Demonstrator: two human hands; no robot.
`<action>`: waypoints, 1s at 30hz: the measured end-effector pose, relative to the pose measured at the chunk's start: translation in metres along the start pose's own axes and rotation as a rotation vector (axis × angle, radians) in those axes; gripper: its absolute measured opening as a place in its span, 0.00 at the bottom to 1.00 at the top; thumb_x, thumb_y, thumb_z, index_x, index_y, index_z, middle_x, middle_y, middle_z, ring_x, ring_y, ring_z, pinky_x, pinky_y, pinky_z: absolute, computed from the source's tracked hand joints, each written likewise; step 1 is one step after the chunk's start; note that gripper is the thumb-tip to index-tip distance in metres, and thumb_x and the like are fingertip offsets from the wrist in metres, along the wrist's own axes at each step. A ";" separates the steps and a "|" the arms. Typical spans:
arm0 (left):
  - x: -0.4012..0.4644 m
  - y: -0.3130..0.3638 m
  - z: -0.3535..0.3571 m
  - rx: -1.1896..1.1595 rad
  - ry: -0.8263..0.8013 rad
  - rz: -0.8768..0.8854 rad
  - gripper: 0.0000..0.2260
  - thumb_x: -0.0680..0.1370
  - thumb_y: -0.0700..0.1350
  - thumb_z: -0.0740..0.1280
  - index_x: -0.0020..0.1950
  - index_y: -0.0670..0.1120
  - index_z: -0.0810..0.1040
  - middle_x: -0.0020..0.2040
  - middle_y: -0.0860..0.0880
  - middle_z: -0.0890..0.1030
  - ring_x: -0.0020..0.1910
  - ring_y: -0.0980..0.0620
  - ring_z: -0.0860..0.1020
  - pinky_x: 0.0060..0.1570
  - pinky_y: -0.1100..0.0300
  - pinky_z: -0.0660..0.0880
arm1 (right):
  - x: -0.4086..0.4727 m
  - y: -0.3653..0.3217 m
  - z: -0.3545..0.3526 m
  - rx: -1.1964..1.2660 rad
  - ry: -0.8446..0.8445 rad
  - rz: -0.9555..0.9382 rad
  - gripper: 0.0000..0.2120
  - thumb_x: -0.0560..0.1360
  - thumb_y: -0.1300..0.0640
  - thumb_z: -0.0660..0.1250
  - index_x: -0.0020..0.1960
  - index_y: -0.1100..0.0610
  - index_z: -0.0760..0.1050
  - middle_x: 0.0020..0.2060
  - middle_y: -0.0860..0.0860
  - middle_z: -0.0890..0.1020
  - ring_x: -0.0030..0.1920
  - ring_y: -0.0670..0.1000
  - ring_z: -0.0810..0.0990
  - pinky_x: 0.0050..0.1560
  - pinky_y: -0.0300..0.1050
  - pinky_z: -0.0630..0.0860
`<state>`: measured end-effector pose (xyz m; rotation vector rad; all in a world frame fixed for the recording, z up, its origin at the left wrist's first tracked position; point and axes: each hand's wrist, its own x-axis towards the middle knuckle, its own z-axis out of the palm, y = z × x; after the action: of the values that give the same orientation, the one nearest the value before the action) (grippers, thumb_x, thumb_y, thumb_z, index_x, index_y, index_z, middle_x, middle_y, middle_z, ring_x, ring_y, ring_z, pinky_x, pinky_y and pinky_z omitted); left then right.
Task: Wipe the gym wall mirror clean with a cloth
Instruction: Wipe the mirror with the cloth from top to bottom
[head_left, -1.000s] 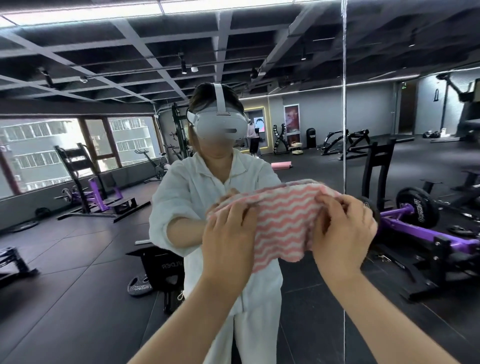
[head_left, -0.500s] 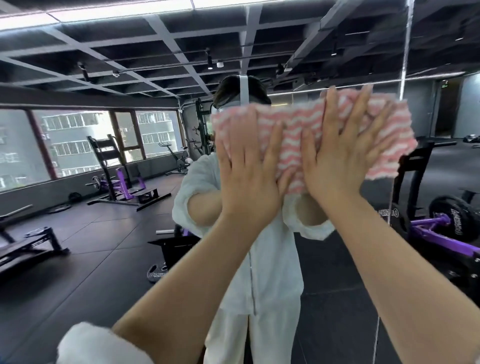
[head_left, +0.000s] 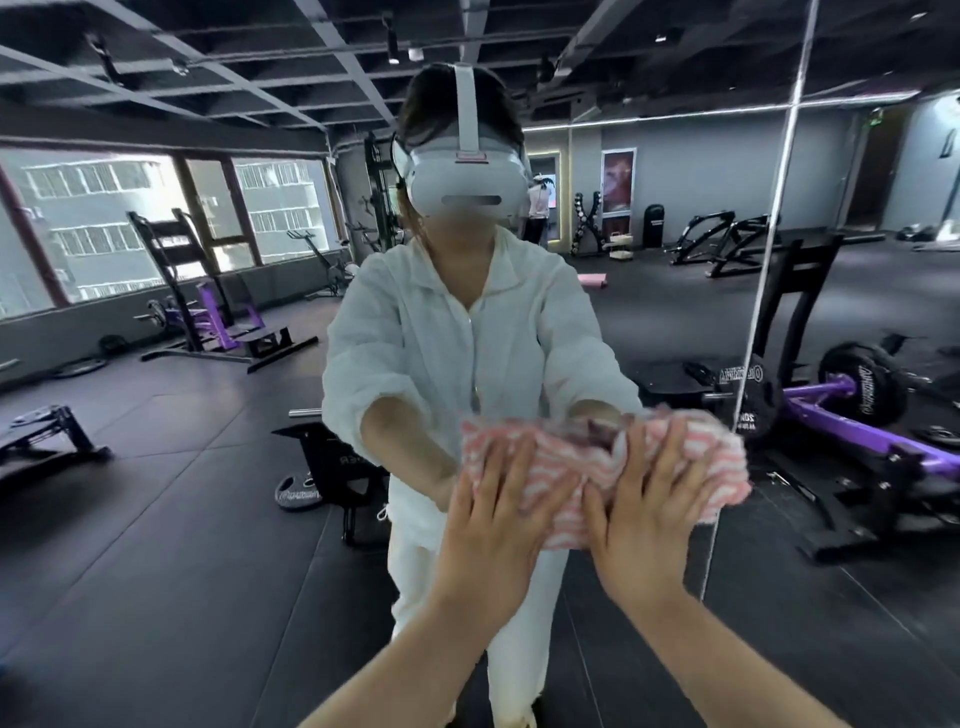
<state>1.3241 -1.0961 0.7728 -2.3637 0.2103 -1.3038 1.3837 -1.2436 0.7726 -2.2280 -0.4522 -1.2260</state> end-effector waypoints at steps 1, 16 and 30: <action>-0.014 0.007 0.004 -0.003 -0.023 0.016 0.45 0.65 0.47 0.71 0.78 0.54 0.52 0.78 0.39 0.41 0.76 0.38 0.41 0.71 0.43 0.49 | -0.017 0.005 0.002 0.004 -0.043 -0.001 0.31 0.82 0.41 0.40 0.79 0.54 0.40 0.77 0.61 0.44 0.70 0.74 0.52 0.61 0.80 0.58; 0.066 -0.094 -0.059 -0.041 0.162 -0.172 0.22 0.81 0.55 0.50 0.74 0.50 0.59 0.77 0.37 0.45 0.77 0.40 0.43 0.73 0.48 0.41 | 0.127 -0.062 -0.041 -0.044 0.137 -0.356 0.32 0.82 0.38 0.42 0.78 0.56 0.47 0.76 0.60 0.53 0.71 0.73 0.51 0.72 0.66 0.42; 0.037 -0.112 -0.054 0.066 0.078 -0.180 0.28 0.77 0.58 0.54 0.75 0.49 0.56 0.76 0.36 0.48 0.75 0.37 0.50 0.71 0.44 0.45 | 0.071 -0.071 -0.003 -0.071 0.213 -0.593 0.24 0.83 0.49 0.50 0.76 0.53 0.50 0.77 0.58 0.51 0.70 0.73 0.55 0.70 0.70 0.50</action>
<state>1.2916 -1.0238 0.8755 -2.3217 -0.0232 -1.4637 1.3815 -1.1875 0.8554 -2.0501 -1.0436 -1.7752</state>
